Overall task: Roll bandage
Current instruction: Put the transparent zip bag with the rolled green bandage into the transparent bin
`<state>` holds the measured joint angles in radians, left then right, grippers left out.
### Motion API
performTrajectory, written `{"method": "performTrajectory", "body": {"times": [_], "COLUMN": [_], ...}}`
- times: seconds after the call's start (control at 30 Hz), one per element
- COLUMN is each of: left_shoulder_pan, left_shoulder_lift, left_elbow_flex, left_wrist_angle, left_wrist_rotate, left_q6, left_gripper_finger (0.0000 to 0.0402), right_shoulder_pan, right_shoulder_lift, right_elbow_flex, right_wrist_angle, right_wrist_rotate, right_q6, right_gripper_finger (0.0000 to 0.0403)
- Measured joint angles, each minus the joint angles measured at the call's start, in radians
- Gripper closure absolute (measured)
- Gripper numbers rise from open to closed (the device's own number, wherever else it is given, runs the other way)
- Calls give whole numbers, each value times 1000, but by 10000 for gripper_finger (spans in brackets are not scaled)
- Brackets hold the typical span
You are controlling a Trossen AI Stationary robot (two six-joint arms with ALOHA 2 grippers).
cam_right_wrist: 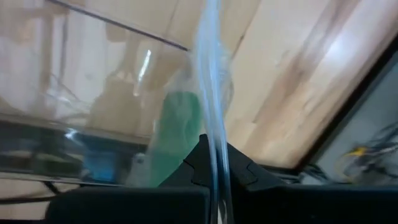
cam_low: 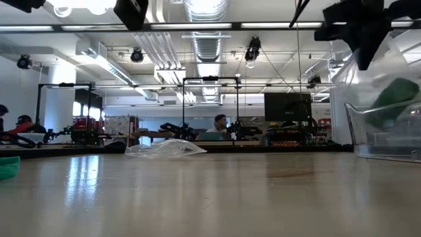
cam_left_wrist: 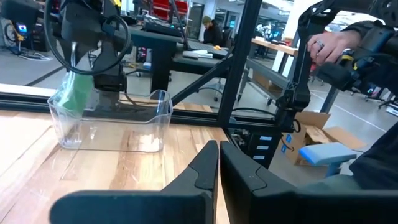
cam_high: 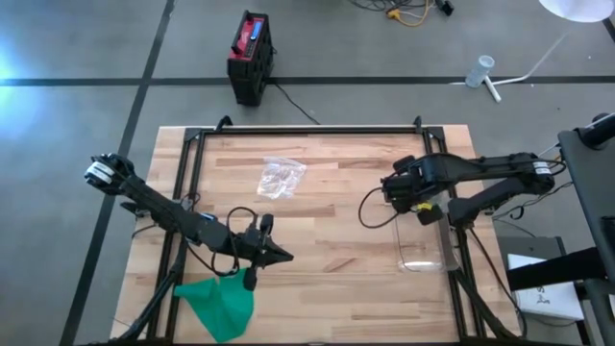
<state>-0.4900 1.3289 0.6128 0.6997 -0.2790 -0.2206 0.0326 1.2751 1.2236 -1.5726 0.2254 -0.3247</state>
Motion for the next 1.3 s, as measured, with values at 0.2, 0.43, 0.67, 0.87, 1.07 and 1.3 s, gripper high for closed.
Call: {"method": "performTrajectory", "body": {"times": [0.2, 0.43, 0.67, 0.87, 1.07, 1.3], "left_shoulder_pan": [0, 0, 0, 0, 0, 0], "left_shoulder_lift": [0, 0, -1, -1, -1, -1], "left_elbow_flex": [0, 0, 0, 0, 0, 0], "left_wrist_angle": [0, 0, -2, -4, -6, -5], "left_wrist_rotate": [0, 0, 0, 0, 0, 0], "left_q6": [0, -1, -2, -2, -2, -2], "left_gripper_finger": [400, 395, 400, 395, 400, 394], "right_shoulder_pan": [0, -3, -14, -13, -14, -32], "right_shoulder_lift": [3, 4, 4, 2, -5, -3], "right_elbow_flex": [-25, -66, -67, -19, 23, 72], "right_wrist_angle": [8, 3, 0, 3, 2, 1], "right_wrist_rotate": [-33, 19, 30, 35, 38, 26], "right_q6": [86, 183, 206, 220, 262, 431], "right_gripper_finger": [403, 402, 329, 248, 209, 211]}}
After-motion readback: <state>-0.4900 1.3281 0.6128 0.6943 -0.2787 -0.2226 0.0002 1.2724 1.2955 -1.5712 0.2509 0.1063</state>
